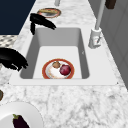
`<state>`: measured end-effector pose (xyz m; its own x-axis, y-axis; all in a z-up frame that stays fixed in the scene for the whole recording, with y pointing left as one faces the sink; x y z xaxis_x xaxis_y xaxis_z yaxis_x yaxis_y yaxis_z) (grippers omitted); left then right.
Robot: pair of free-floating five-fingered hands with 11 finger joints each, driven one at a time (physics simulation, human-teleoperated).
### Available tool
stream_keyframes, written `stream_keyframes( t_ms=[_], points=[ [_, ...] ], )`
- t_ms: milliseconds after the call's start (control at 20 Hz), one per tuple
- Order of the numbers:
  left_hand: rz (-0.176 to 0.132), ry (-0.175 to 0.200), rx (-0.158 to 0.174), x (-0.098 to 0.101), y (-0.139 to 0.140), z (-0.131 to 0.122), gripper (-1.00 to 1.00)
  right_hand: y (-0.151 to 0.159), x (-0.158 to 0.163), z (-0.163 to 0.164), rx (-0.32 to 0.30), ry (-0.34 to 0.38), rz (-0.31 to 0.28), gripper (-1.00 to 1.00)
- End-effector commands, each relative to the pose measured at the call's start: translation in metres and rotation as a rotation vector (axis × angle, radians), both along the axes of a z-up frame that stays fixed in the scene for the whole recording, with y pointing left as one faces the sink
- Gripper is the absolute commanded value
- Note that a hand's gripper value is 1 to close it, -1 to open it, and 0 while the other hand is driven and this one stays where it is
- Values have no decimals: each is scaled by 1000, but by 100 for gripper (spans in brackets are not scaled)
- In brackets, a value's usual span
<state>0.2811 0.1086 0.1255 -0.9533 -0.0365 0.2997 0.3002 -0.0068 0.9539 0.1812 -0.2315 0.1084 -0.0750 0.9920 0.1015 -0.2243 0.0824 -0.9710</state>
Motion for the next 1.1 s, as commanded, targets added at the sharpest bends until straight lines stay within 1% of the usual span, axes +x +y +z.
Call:
stream_keyframes(
  t_ms=[0, 150, 250, 300, 450, 550, 600, 700, 750, 800, 1000, 1050],
  points=[
    [0, 0, 27, 11, -28, -4, -100, 0, 0, 0, 0, 0, 0, 0],
    [1, 0, 30, 20, -49, -6, -100, 0, 0, 0, 0, 0, 0, 0],
    [1, -9, 34, 23, -65, -6, -100, 0, 0, 0, 0, 0, 0, 0],
    [2, -6, 41, 29, -70, -7, -100, 0, 0, 0, 0, 0, 0, 0],
    [2, -2, 41, 40, -91, -8, -100, 0, 0, 0, 0, 0, 0, 0],
    [2, -1, 36, 47, -105, -14, -100, 0, 0, 0, 0, 0, 0, 0],
    [8, -7, 30, 49, -112, -16, -100, 0, 0, 0, 0, 0, 0, 0],
    [10, -2, 31, 54, -126, -22, -100, 0, 0, 0, 0, 0, 0, 0],
    [18, -2, 29, 54, -132, -26, -100, 0, 0, 0, 0, 0, 0, 0],
    [19, -2, 30, 55, -139, -30, -100, 0, 0, 0, 0, 0, 0, 0],
    [15, -3, 33, 57, -169, -44, -100, 0, 0, 0, 0, 0, 0, 0],
    [24, -3, 30, 59, -174, -50, -100, 0, 0, 0, 0, 0, 0, 0]
  ],
)
